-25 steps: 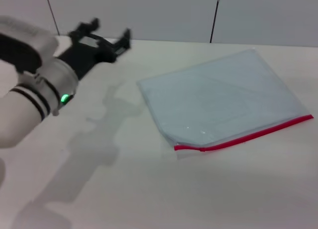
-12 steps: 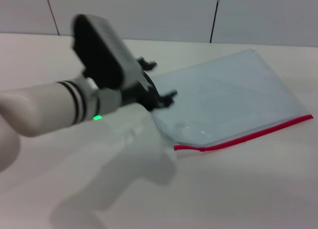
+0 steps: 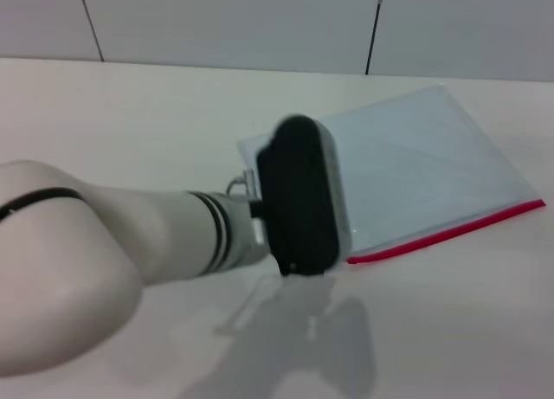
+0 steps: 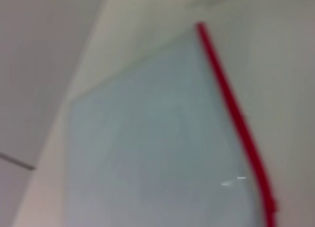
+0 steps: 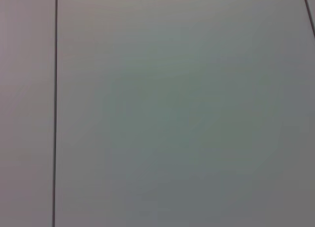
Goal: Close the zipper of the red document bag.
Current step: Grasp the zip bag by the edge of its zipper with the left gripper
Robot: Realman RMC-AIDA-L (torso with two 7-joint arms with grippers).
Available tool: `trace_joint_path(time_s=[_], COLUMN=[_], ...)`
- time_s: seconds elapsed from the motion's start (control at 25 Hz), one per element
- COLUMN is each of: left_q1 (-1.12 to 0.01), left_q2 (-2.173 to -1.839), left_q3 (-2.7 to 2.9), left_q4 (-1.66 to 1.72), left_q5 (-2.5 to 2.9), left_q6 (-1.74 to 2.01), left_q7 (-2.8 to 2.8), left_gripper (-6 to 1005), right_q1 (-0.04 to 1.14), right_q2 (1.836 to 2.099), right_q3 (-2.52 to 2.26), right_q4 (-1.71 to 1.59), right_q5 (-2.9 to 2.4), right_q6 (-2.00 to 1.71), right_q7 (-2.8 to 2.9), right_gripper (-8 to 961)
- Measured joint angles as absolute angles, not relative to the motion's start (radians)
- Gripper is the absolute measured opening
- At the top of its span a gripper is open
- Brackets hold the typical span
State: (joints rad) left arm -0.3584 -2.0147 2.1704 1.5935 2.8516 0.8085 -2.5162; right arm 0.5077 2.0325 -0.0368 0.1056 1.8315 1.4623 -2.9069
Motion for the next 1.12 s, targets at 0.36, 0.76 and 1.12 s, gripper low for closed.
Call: trace_joint_path(time_s=[0.36, 0.76, 1.12], left_q1=[-0.373, -0.390, -0.394], left_q2=[-2.024, -2.019, -2.020], left_q3=[2.245, 2.226, 2.223], left_q4=[1.581, 1.456, 1.372], left_q5=[2.868, 2.871, 2.872], left_q6=[0.844, 0.691, 0.582], left_q7=[-2.508, -2.498, -2.490], left_gripper=[845, 846, 845], right_q1=[0.508, 0.508, 0.506], right_q2=[2.032, 2.033, 2.032], right_q3=[-0.037, -0.037, -0.037], right_q4=[0.109, 0.111, 0.110], right_q5=[1.831, 1.832, 1.832], right_q6=[1.466, 1.470, 1.473], right_q7=[-2.907, -2.907, -2.907], right_gripper=[893, 894, 894])
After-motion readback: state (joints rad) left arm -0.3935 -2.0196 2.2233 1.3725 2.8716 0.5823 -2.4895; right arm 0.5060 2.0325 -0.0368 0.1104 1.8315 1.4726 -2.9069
